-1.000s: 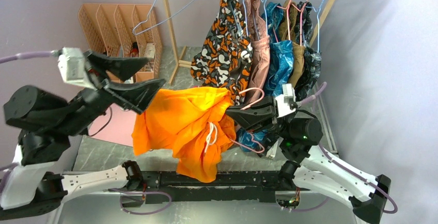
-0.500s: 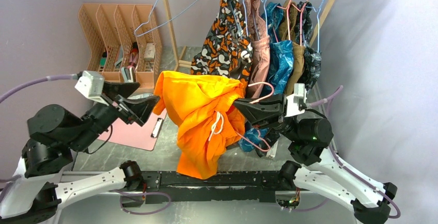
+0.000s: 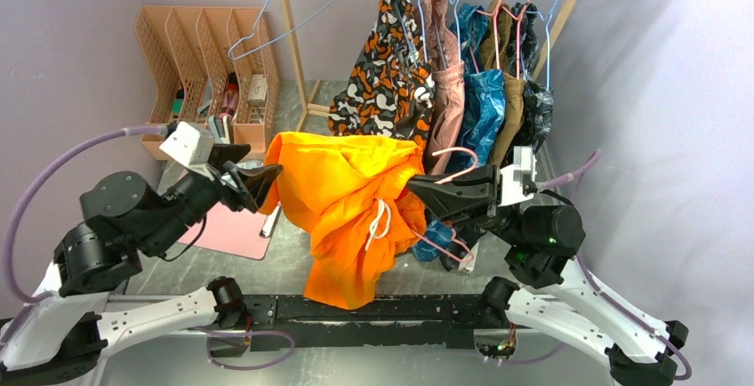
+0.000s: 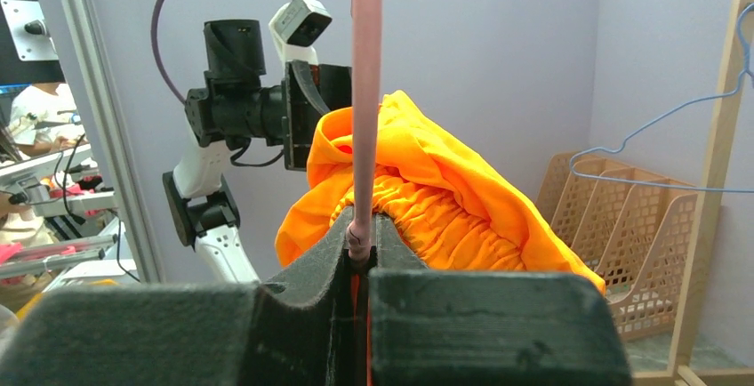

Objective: Place the shorts on the hanger
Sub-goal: Hang the shorts on the hanger.

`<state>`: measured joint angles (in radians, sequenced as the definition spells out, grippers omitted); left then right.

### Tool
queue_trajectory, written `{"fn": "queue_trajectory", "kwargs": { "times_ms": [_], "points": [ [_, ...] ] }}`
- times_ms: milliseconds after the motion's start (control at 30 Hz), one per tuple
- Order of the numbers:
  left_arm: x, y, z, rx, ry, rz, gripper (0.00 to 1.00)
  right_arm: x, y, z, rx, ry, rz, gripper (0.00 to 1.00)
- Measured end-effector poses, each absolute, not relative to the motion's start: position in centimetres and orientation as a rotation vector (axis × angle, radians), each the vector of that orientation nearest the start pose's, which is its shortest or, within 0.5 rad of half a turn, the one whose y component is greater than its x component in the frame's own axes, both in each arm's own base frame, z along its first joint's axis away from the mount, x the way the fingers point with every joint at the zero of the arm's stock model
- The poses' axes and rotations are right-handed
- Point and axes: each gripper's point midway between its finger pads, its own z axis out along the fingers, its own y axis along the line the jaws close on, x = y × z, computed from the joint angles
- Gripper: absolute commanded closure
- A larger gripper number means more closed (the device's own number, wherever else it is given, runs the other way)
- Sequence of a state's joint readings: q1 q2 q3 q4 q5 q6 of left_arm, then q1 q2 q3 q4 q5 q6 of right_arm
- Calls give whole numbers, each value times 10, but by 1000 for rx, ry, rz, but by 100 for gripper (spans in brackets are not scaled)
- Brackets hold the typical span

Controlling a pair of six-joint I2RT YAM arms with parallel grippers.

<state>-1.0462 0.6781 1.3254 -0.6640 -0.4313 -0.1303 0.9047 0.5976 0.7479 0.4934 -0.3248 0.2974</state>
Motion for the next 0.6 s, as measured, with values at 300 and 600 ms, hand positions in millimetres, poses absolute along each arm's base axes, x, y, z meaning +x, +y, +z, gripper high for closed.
{"fn": "queue_trajectory", "kwargs": {
  "times_ms": [300,600],
  "points": [
    [138,-151,466,438,1446,-750,31,102,232,471,-586,840,1229,100],
    [149,-161,455,479,1481,-683,34,97,229,483,-598,822,1224,100]
  ]
}}
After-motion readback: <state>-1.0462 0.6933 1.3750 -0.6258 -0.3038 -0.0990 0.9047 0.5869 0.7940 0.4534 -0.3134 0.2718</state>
